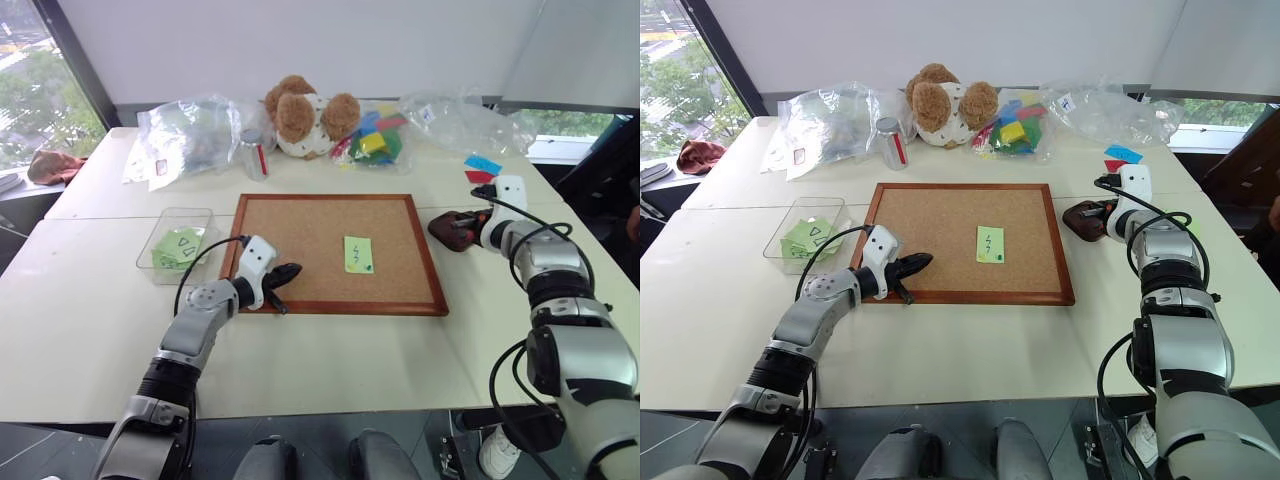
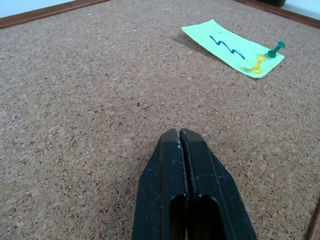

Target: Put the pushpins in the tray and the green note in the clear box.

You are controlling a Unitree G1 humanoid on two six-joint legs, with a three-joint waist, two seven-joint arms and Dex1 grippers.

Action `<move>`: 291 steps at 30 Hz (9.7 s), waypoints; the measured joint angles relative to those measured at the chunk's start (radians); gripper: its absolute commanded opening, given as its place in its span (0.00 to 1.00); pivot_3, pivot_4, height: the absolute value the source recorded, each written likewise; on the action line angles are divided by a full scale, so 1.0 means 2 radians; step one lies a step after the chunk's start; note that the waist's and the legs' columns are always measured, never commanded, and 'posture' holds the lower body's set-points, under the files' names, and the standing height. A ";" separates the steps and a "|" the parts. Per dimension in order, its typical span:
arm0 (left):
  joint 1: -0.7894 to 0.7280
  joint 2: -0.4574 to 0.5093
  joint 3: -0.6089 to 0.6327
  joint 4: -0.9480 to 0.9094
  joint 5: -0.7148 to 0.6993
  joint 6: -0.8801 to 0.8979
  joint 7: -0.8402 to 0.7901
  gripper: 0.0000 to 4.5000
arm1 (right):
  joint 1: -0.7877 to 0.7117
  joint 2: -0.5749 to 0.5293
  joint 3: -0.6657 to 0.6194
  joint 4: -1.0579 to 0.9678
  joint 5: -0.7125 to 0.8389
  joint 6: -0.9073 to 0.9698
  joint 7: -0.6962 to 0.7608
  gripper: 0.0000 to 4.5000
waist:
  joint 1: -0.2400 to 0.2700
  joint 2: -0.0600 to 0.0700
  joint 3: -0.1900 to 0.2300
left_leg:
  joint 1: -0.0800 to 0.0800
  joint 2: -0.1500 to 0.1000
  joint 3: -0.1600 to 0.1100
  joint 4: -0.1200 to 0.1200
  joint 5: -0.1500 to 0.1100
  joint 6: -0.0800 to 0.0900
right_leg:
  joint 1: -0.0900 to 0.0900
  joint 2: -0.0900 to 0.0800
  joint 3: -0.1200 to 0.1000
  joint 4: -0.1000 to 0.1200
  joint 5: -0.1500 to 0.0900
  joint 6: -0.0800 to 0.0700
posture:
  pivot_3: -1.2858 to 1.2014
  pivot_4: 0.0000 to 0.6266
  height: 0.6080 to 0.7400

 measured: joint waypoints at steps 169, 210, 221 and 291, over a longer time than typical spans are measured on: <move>0.007 0.001 -0.005 -0.013 0.010 0.007 -0.004 0.00 | 0.204 0.086 0.147 -0.469 0.059 0.163 0.095 0.62 | 0.002 0.003 -0.002 | 0.000 0.000 -0.001 -0.001 -0.001 0.002 | 0.003 0.000 -0.001 -0.007 0.000 0.000 | 0.52 0.24 1.00; -0.041 -0.030 0.068 -0.010 -0.088 0.149 -0.003 0.65 | 0.184 0.018 0.112 -0.661 0.102 0.265 0.113 0.00 | 0.004 0.002 -0.001 | -0.001 0.000 -0.001 0.000 -0.002 0.004 | 0.003 0.000 -0.001 -0.007 0.000 0.000 | 0.52 0.24 1.00; -0.170 -0.106 0.245 0.039 -0.288 0.378 0.109 0.99 | 0.183 -0.019 0.129 -0.707 0.110 0.268 0.141 0.00 | 0.004 0.001 0.000 | -0.001 0.000 -0.001 0.000 -0.001 0.001 | 0.002 0.000 -0.002 -0.007 0.000 0.000 | 0.52 0.24 1.00; -0.111 -0.200 0.308 -0.006 -0.455 0.411 0.328 0.02 | -0.003 -0.025 0.063 0.023 -0.015 -0.062 0.027 0.00 | 0.004 0.000 0.000 | -0.001 0.000 -0.001 -0.001 0.000 -0.001 | 0.002 0.000 -0.001 -0.007 0.000 0.000 | 0.52 0.24 1.00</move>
